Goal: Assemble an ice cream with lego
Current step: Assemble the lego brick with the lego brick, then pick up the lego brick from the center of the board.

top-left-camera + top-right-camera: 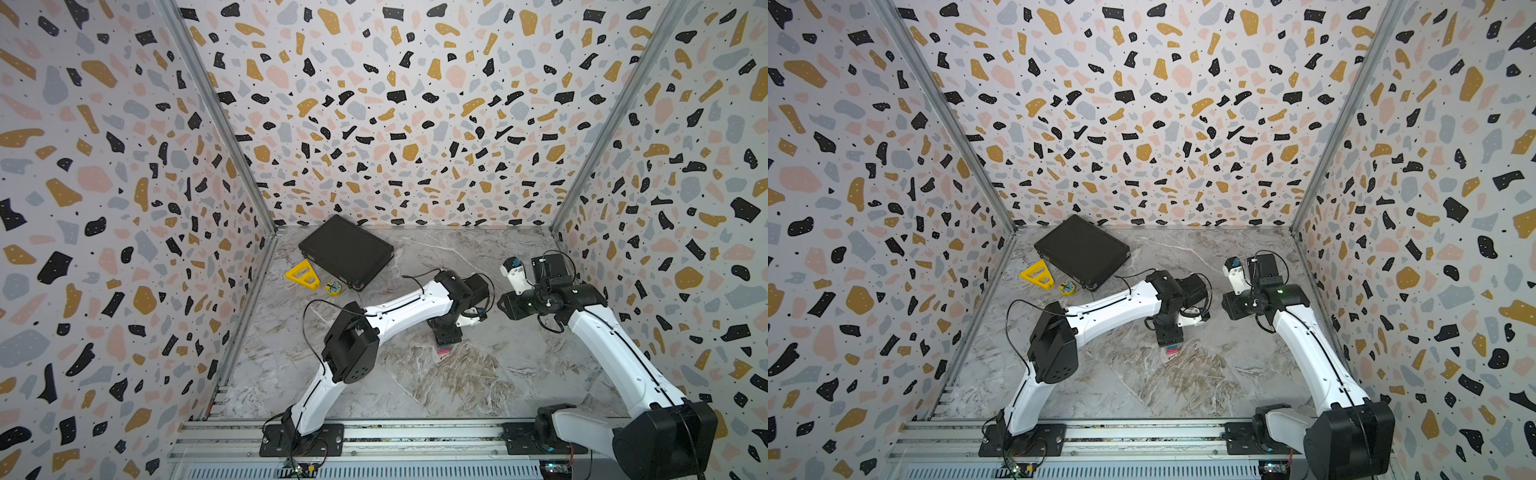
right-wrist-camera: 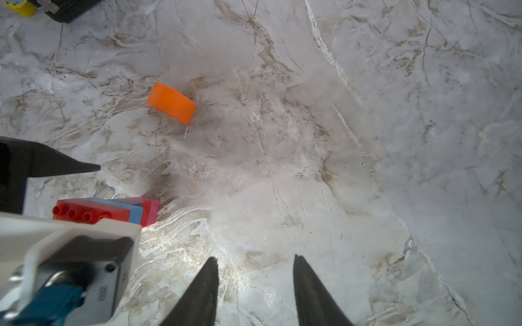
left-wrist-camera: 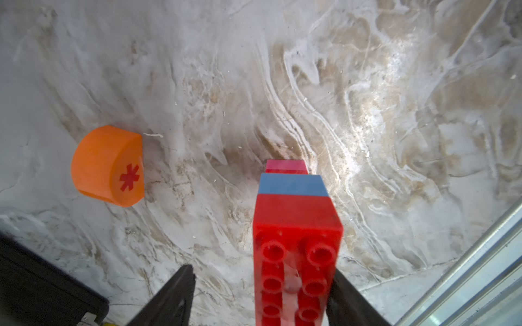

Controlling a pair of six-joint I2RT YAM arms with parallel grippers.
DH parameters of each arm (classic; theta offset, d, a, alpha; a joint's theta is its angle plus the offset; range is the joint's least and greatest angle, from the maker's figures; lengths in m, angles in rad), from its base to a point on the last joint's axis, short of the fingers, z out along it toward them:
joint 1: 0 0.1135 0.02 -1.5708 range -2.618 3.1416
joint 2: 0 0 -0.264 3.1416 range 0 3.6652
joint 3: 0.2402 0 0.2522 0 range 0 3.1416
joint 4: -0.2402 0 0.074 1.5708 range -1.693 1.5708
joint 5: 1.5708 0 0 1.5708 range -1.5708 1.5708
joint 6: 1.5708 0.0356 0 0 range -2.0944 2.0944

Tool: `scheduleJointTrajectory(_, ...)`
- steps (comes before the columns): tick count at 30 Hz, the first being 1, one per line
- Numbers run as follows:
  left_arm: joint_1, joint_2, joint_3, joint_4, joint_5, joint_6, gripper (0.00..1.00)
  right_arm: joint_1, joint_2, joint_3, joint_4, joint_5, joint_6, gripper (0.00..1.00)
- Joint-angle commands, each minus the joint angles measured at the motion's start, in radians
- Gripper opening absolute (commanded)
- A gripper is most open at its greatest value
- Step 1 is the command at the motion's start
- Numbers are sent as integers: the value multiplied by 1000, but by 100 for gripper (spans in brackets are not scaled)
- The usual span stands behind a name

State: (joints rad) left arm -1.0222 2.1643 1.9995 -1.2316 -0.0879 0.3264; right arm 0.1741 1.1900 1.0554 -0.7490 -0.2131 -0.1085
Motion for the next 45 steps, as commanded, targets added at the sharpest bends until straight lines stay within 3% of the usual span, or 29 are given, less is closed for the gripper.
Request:
scheduleJointTrajectory(1, 1, -51, 19, -43, 21, 12, 73, -4, -21, 1, -5, 1, 7, 47)
scheduleJointTrajectory(11, 1, -289, -101, 1, 49, -7, 74, 0, 13, 49, -30, -54, -5, 48)
scheduleJointTrajectory(17, 59, -594, -425, 268, 47, -89, 82, 117, 153, 200, -65, -11, -51, 48)
scheduleJointTrajectory(22, 145, -860, -711, 472, 21, -217, 91, 173, 341, 342, -108, -66, -224, 49)
scheduleJointTrajectory(25, 153, -987, -798, 503, -30, -265, 100, 200, 450, 418, -156, -70, -370, 48)
scheduleJointTrajectory(28, 178, -1085, -839, 498, -31, -297, 99, 250, 537, 481, -189, -50, -521, 49)
scheduleJointTrajectory(34, 269, -1175, -921, 517, -28, -344, 99, 307, 692, 608, -237, -80, -688, 49)
scheduleJointTrajectory(38, 333, -1186, -983, 563, 37, -363, 99, 345, 756, 641, -256, -89, -761, 49)
scheduleJointTrajectory(45, 405, -1220, -1040, 654, 209, -379, 100, 390, 874, 709, -232, -84, -773, 49)
